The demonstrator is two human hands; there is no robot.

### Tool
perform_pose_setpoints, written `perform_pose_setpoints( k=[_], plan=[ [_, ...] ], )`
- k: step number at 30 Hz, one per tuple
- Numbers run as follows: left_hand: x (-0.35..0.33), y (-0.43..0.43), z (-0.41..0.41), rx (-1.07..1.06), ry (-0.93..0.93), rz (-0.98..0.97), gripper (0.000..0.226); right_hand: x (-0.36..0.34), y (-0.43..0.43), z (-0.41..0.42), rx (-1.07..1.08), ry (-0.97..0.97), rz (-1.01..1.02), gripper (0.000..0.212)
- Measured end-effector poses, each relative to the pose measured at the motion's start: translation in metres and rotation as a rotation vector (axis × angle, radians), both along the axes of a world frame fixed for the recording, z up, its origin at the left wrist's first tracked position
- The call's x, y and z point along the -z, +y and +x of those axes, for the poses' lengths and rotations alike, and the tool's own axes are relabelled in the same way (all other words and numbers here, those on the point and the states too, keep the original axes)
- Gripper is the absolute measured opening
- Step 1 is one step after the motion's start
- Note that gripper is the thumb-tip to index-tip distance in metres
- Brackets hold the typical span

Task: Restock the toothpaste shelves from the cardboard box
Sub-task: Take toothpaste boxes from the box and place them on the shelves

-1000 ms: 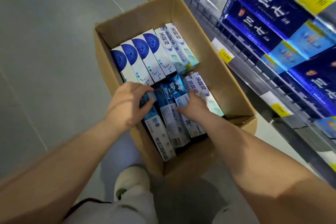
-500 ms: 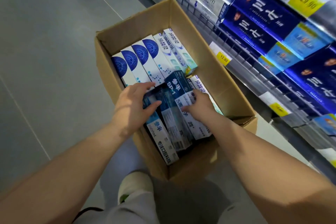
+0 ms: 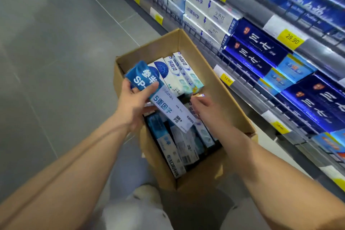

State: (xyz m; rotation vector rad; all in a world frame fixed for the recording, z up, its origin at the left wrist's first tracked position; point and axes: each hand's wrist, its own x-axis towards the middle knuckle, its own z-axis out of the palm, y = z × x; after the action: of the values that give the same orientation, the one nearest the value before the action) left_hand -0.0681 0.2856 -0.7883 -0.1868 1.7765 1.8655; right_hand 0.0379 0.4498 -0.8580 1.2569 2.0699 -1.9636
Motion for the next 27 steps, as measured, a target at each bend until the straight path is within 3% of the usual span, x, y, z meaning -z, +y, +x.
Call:
perform_pose_setpoints(
  k=[4, 6, 9, 14, 19, 23, 27],
  plan=[
    [0.002, -0.03, -0.011, -0.154, 0.103, -0.039, 0.052, 0.049, -0.018, -0.008, -0.326, -0.322, 0.165, 0.046],
    [0.007, -0.04, -0.015, -0.209, 0.122, -0.051, 0.052, 0.068, -0.029, -0.013, -0.428, -0.427, 0.177, 0.051],
    [0.016, -0.047, -0.015, -0.247, 0.125, -0.061, 0.046, 0.093, -0.04, -0.017, -0.59, -0.548, 0.359, 0.063],
    [0.022, -0.05, -0.013, -0.278, 0.108, -0.049, 0.044, 0.114, -0.047, -0.012, -0.489, -0.417, 0.472, 0.063],
    [0.021, -0.05, -0.013, -0.258, 0.115, -0.058, 0.045, 0.113, -0.05, -0.007, -0.414, -0.408, 0.428, 0.07],
    [0.01, -0.047, -0.009, -0.279, 0.075, -0.064, 0.047, 0.074, -0.039, -0.002, -0.212, -0.205, 0.207, 0.055],
    [-0.043, -0.04, 0.001, -0.277, 0.024, -0.104, 0.042, -0.024, -0.023, 0.002, -0.13, -0.099, 0.159, 0.071]
  ],
)
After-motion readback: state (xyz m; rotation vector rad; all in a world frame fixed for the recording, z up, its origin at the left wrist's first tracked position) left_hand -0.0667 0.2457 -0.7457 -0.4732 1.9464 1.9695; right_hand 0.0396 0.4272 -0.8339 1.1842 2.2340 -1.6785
